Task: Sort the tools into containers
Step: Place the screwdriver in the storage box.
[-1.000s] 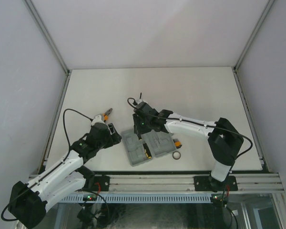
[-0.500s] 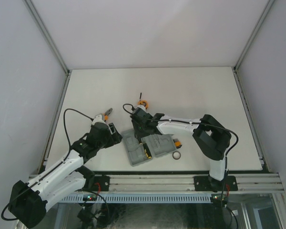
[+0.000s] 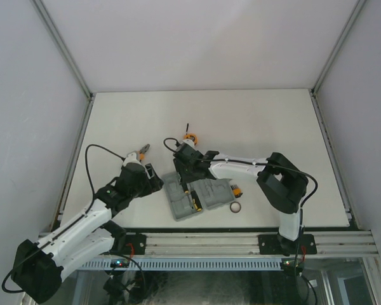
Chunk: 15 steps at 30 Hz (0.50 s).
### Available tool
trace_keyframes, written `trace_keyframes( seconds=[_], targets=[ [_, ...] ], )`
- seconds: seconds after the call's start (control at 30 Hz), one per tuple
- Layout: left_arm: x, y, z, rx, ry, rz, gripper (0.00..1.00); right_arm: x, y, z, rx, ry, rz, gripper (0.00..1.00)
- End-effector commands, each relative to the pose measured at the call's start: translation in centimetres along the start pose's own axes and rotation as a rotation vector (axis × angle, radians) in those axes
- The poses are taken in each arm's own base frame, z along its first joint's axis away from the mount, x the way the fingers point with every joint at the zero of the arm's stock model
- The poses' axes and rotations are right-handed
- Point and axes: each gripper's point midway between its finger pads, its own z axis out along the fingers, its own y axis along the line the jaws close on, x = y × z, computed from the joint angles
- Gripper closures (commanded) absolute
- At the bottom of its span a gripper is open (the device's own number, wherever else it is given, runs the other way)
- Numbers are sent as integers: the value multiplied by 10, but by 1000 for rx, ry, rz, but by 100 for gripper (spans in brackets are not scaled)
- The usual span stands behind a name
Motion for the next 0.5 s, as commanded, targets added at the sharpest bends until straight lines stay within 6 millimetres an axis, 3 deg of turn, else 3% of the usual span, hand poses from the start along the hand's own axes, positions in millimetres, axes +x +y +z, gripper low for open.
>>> trace_keyframes(
  seconds=[0.0,0.2,0.47],
  targets=[
    [-9,-15,0,59,-21,-11,30,-37,16,-32,-48,-126,3,53],
    [-17,-44,-1,169,-15,16,34,-27,14,-55,-89,-168,28,58],
    [-22,-67,4,209,6,47,36,-11,4,-82,-132,-281,52,63]
  ],
)
